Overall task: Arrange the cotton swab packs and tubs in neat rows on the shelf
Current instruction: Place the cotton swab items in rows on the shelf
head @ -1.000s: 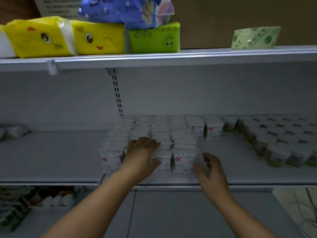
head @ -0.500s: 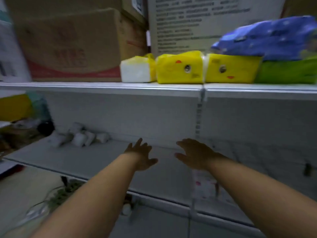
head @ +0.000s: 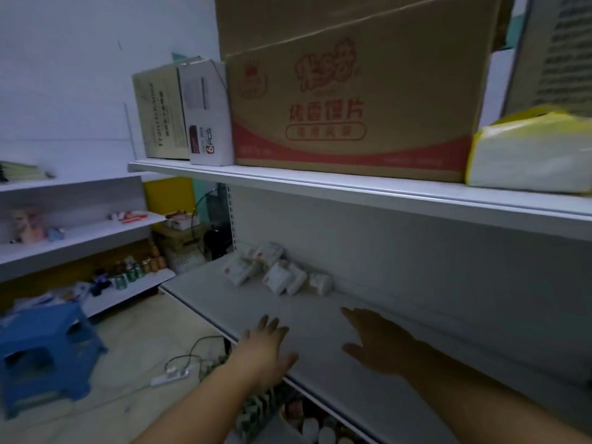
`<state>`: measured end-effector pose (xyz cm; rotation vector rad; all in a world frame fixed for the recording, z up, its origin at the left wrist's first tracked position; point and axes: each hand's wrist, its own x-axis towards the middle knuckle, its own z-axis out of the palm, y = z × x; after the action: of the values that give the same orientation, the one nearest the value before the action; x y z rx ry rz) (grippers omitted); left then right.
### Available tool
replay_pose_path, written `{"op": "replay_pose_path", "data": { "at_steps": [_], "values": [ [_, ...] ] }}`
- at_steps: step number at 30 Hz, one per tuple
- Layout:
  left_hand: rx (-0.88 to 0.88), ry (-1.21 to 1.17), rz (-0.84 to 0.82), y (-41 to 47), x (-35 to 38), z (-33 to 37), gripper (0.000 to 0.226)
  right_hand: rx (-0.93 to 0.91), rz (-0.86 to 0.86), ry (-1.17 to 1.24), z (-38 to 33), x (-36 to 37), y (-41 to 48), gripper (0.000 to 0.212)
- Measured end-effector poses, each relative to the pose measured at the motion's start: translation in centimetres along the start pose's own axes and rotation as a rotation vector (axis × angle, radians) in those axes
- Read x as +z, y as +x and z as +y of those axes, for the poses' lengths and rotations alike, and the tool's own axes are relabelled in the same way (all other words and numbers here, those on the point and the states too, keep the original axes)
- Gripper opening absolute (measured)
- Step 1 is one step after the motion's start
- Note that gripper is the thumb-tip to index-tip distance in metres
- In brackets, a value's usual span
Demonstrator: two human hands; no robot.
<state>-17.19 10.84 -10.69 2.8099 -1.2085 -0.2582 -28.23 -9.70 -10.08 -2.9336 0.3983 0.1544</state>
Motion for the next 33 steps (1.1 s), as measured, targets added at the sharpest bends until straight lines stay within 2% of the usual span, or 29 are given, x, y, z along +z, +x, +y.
{"op": "replay_pose_path", "data": {
  "at_steps": [5, 8, 12, 14, 17, 20, 23, 25, 29, 33],
  "values": [
    [-0.075, 0.029, -0.027, 5.4, -0.4, -6.0, 0.068, -0.008, 0.058, 0.052, -0.5, 1.2, 8.7, 0.071],
    [-0.112, -0.022, 0.014, 8.4, -1.5, -8.7, 0.068, 0.003, 0.184, 0.065, -1.5, 0.9, 12.7, 0.062],
    [-0.243, -0.380, 0.132, 11.5, -1.5, -11.6, 0.080, -0.004, 0.405, 0.245, -4.2, 0.7, 17.3, 0.031],
    [-0.298, -0.535, 0.189, 13.3, -1.4, -13.2, 0.087, 0.041, 0.453, 0.332, -5.8, 0.7, 19.1, 0.025],
    [-0.356, -0.591, 0.302, 16.4, -1.7, -16.6, 0.088, 0.110, 0.473, 0.268, -7.7, 1.1, 21.7, 0.040],
    [-0.406, -0.679, 0.348, 19.5, -1.9, -19.9, 0.091, 0.272, 0.434, 0.169, -9.5, 2.2, 23.5, 0.060],
    [-0.412, -0.729, 0.350, 21.7, -1.3, -21.6, 0.092, 0.392, 0.488, 0.123, -10.9, 3.3, 24.3, 0.054],
    [-0.366, -0.737, 0.354, 22.5, -0.9, -21.9, 0.090, 0.437, 0.560, 0.131, -11.6, 4.0, 24.5, 0.046],
    [-0.294, -0.925, 0.385, 23.0, 0.2, -22.3, 0.081, 0.536, 0.659, 0.260, -12.6, 5.2, 23.8, 0.042],
    [-0.197, -0.966, 0.382, 22.2, -0.2, -23.1, 0.046, 0.638, 0.722, 0.570, -14.4, 6.1, 21.3, 0.032]
  ]
}}
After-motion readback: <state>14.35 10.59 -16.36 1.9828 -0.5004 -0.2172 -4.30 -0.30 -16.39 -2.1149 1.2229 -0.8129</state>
